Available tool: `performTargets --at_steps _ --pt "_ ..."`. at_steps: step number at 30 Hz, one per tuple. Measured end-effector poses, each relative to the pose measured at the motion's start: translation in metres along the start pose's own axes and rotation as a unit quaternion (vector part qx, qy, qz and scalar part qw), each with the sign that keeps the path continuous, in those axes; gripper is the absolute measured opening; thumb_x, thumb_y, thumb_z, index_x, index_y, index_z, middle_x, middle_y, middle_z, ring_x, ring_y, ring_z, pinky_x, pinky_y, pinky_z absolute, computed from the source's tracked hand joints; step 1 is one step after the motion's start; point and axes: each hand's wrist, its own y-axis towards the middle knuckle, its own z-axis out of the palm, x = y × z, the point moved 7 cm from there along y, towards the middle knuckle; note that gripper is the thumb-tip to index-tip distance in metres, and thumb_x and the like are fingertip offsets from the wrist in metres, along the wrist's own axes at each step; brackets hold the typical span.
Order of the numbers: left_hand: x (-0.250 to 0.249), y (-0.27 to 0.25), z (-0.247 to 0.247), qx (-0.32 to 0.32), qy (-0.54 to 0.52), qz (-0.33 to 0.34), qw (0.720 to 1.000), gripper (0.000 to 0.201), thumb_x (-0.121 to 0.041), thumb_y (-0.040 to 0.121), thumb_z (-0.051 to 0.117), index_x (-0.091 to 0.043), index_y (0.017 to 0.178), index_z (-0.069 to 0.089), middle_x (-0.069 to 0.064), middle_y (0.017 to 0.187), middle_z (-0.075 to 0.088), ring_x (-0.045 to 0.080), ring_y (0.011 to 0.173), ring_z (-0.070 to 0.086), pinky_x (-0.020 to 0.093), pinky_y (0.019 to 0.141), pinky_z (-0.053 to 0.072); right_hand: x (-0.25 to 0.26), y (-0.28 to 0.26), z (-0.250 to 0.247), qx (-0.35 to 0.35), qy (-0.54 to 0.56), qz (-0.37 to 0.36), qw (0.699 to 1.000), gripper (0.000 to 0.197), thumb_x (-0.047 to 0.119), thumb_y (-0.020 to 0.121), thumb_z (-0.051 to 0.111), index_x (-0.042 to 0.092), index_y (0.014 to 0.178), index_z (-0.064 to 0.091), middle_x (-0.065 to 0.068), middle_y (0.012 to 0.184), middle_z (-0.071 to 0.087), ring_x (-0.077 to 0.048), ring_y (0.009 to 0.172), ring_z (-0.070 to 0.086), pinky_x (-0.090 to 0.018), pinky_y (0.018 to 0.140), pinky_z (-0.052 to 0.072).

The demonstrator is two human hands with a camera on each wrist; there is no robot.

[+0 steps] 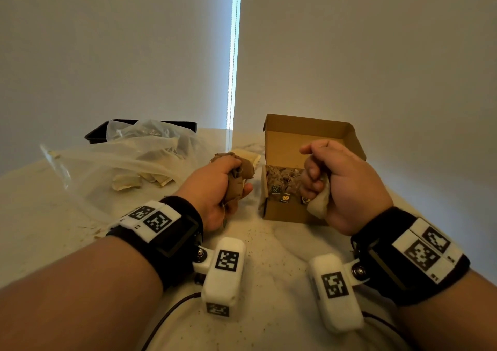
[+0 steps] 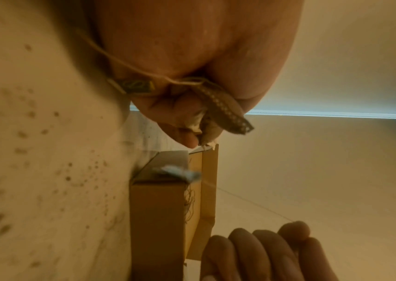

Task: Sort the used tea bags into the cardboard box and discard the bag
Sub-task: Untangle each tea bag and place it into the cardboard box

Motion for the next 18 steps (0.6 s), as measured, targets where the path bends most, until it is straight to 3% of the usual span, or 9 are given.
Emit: performTargets --at_steps 2,5,6,8,10,13,15,18 --pt "-0.004 0.000 0.002 0.007 0.023 0.032 0.999 0.014 -0.024 0.100 0.054 -0.022 0.112 0.061 0.010 0.094 0.070 0.017 0.064 0.064 0.024 0.053 0.039 0.002 0.000 0.000 -0.010 0.009 -0.007 1.000 0.023 0.014 0.104 0.041 0.009 0.092 0.060 -0.003 0.058 0.043 -0.016 0.048 0.032 -0.029 0.049 0.027" --pt "-0.010 0.000 0.006 0.034 0.053 0.074 0.995 0.048 -0.012 0.102 0.046 -0.041 0.141 0.045 0.011 0.091 0.065 0.018 0.061 0.056 0.029 0.053 0.044 0.003 -0.001 0.001 -0.012 0.019 -0.012 1.000 0.024 0.014 0.104 0.041 0.009 0.093 0.061 -0.004 0.060 0.045 -0.016 0.050 0.034 -0.029 0.050 0.028" --pt "-0.012 0.001 0.008 0.045 0.071 0.087 0.993 0.050 -0.009 0.102 0.044 -0.041 0.141 0.045 0.012 0.093 0.064 0.017 0.061 0.054 0.029 0.051 0.046 0.004 -0.001 0.002 -0.010 0.019 -0.013 1.000 0.024 0.015 0.105 0.041 0.009 0.094 0.062 -0.004 0.061 0.045 -0.016 0.051 0.035 -0.030 0.051 0.029" --pt "-0.018 0.000 0.010 0.050 0.121 0.115 0.985 0.038 -0.008 0.101 0.042 -0.034 0.122 0.061 0.015 0.102 0.064 0.015 0.062 0.054 0.026 0.047 0.048 0.004 -0.001 0.003 -0.005 0.015 -0.015 1.000 0.025 0.015 0.105 0.041 0.011 0.095 0.063 -0.004 0.063 0.047 -0.016 0.053 0.036 -0.030 0.051 0.030" --pt "-0.021 -0.002 0.013 0.050 0.149 0.126 0.979 0.030 -0.008 0.099 0.043 -0.025 0.108 0.065 0.013 0.096 0.065 0.013 0.057 0.053 0.025 0.046 0.047 0.004 -0.001 0.004 -0.003 0.010 -0.017 1.000 0.025 0.015 0.105 0.041 0.011 0.096 0.064 -0.003 0.063 0.048 -0.015 0.053 0.037 -0.030 0.051 0.031" --pt "-0.018 -0.003 0.014 0.059 0.136 0.121 0.982 0.019 -0.009 0.094 0.049 -0.013 0.105 0.065 0.009 0.078 0.059 0.013 0.050 0.046 0.021 0.039 0.040 0.006 -0.002 0.006 -0.002 0.011 -0.022 1.000 0.025 0.015 0.105 0.040 0.012 0.096 0.064 -0.003 0.063 0.048 -0.015 0.052 0.037 -0.030 0.051 0.031" --pt "-0.017 -0.002 0.011 0.051 0.132 0.120 0.983 0.017 -0.016 0.092 0.057 -0.010 0.107 0.064 0.009 0.081 0.058 0.012 0.052 0.045 0.021 0.038 0.039 0.010 -0.002 0.006 -0.003 0.030 -0.033 0.999 0.024 0.015 0.105 0.041 0.012 0.096 0.063 -0.004 0.063 0.048 -0.016 0.052 0.036 -0.030 0.051 0.030" --pt "-0.017 0.003 0.003 0.024 0.129 0.130 0.983 0.018 -0.030 0.091 0.068 -0.014 0.097 0.065 0.005 0.077 0.061 0.009 0.046 0.049 0.020 0.037 0.038 0.019 -0.001 0.003 0.000 0.072 -0.063 0.995 0.024 0.014 0.104 0.040 0.011 0.096 0.062 -0.004 0.064 0.046 -0.016 0.051 0.034 -0.029 0.050 0.029"
